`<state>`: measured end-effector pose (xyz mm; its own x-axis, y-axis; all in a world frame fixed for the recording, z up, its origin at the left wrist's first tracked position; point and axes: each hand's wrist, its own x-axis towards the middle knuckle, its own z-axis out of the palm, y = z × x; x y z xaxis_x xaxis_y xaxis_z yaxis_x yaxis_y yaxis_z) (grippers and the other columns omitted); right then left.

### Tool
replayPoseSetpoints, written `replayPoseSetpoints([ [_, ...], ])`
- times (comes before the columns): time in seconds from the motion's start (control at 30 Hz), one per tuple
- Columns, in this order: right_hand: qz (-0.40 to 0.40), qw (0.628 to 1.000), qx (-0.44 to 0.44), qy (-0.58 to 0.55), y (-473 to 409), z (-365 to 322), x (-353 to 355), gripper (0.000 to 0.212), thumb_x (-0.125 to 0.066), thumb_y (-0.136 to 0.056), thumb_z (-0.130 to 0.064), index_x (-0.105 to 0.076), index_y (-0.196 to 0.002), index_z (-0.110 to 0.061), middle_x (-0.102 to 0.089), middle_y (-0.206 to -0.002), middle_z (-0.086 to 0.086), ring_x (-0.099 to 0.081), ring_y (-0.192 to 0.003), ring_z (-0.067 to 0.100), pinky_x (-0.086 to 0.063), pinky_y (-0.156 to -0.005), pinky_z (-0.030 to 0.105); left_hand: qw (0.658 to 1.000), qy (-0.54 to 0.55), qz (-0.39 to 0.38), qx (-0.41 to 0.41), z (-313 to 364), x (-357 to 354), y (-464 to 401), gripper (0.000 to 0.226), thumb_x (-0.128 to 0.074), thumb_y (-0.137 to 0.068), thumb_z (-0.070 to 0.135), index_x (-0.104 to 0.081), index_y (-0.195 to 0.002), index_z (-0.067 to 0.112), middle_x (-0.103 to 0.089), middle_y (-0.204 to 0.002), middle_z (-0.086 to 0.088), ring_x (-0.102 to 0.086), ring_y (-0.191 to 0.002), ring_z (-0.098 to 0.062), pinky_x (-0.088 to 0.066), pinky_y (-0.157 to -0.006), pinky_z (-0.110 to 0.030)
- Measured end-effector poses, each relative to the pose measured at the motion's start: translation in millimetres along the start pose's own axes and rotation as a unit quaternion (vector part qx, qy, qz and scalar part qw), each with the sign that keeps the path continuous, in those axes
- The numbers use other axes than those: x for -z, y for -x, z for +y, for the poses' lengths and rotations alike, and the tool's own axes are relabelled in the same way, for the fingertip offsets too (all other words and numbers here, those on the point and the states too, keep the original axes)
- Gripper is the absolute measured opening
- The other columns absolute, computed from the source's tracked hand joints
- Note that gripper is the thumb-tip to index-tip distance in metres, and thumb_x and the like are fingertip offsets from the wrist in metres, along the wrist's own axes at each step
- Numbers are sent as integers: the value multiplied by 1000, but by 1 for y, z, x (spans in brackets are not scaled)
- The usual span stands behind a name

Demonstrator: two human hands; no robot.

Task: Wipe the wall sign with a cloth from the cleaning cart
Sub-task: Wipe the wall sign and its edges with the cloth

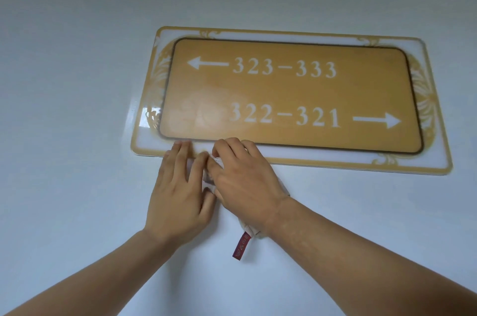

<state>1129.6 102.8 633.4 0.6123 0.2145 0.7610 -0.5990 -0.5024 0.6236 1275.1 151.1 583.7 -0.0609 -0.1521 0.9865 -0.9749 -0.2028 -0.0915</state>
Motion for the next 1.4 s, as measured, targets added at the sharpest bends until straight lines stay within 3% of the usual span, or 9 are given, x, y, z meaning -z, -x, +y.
replayPoseSetpoints([
  [0.07,-11,1000,-4,6,13,13,2,41,-34,-94,-21,-60,-125,-16,-52,-120,3,-47,-113,26,-37,-98,40,1000,-2,4,-14,17,-5,-2,60,-44,-83,24,-49,-136,-3,-39,-151,-26,-29,-146,-39,-24,-118,-57],
  [0.27,-4,999,-27,27,57,62,2,26,-56,-91,-26,-68,-112,-16,-58,-118,4,-53,-110,27,-42,-96,41,998,25,17,-62,81,-28,-14,63,-42,-81,21,-45,-140,-1,-34,-156,-21,-24,-149,-32,-19,-120,-56],
  [0.47,-36,997,-58,46,105,113,9,50,-53,-85,-27,-59,-133,-16,-56,-117,2,-52,-111,25,-43,-95,40,997,46,36,-54,140,-50,-26,63,-43,-82,25,-46,-139,-3,-35,-155,-22,-25,-149,-34,-19,-119,-57],
  [0.63,-37,995,-77,44,142,149,13,55,-46,-81,-34,-61,-133,-19,-58,-116,1,-53,-108,24,-43,-93,37,997,43,47,-37,191,-67,-36,64,-43,-82,23,-44,-139,-5,-34,-155,-23,-23,-149,-33,-15,-121,-56],
  [0.83,-13,995,-82,46,177,191,11,56,-51,-73,-26,-65,-127,-18,-59,-112,4,-55,-102,28,-46,-87,39,999,3,46,-29,200,-71,-39,69,-46,-79,23,-41,-142,-5,-33,-155,-25,-25,-148,-37,-16,-120,-57],
  [0.97,-10,997,-74,33,181,197,10,56,-47,-74,-29,-65,-126,-18,-59,-112,4,-54,-104,28,-48,-82,43,998,0,56,-31,202,-71,-37,68,-46,-80,23,-42,-143,-2,-35,-155,-23,-27,-147,-36,-18,-119,-57],
  [1.2,2,997,-78,14,190,208,9,54,-57,-73,-26,-66,-125,-15,-60,-111,6,-56,-104,30,-49,-79,42,997,-2,65,-30,203,-70,-37,66,-42,-81,25,-46,-142,-1,-37,-154,-22,-30,-146,-36,-22,-118,-58],
  [1.4,5,997,-80,19,217,235,12,54,-61,-74,-20,-66,-127,-14,-59,-112,9,-56,-103,31,-50,-77,43,996,-29,78,15,211,-73,-40,66,-41,-78,29,-51,-135,-2,-46,-148,-22,-38,-141,-38,-23,-118,-54],
])
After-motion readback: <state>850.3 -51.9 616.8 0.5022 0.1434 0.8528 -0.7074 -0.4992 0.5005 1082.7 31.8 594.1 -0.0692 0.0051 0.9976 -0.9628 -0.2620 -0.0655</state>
